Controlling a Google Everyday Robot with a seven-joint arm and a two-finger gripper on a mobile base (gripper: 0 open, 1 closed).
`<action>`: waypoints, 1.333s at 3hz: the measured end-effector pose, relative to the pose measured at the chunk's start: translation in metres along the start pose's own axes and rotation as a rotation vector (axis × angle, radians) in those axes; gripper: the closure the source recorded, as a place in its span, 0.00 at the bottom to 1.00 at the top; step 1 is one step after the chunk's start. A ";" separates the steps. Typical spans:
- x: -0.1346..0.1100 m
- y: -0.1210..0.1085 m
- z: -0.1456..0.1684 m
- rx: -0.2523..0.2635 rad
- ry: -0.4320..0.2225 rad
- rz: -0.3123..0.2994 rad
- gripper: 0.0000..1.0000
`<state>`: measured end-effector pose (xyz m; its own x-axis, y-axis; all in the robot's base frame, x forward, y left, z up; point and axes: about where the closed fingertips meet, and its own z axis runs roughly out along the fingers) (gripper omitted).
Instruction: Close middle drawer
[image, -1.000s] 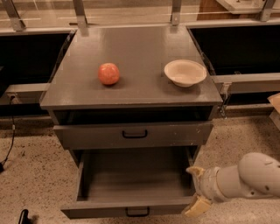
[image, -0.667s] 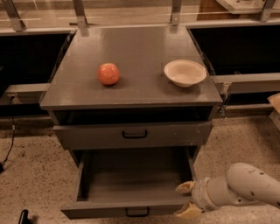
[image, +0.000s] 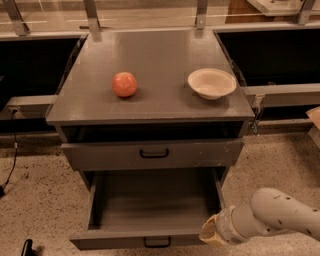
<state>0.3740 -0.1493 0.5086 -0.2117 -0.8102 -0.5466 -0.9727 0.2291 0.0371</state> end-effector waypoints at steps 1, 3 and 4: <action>0.030 0.016 0.037 -0.035 0.123 0.017 1.00; 0.073 0.035 0.106 0.006 0.157 0.031 1.00; 0.075 0.037 0.133 0.018 0.064 0.043 0.85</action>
Offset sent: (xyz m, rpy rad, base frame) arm -0.0542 -0.0001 -0.1562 -0.2453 0.0682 -0.0043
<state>0.3348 -0.1300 0.3573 -0.2597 -0.8320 -0.4903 -0.9607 0.2740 0.0440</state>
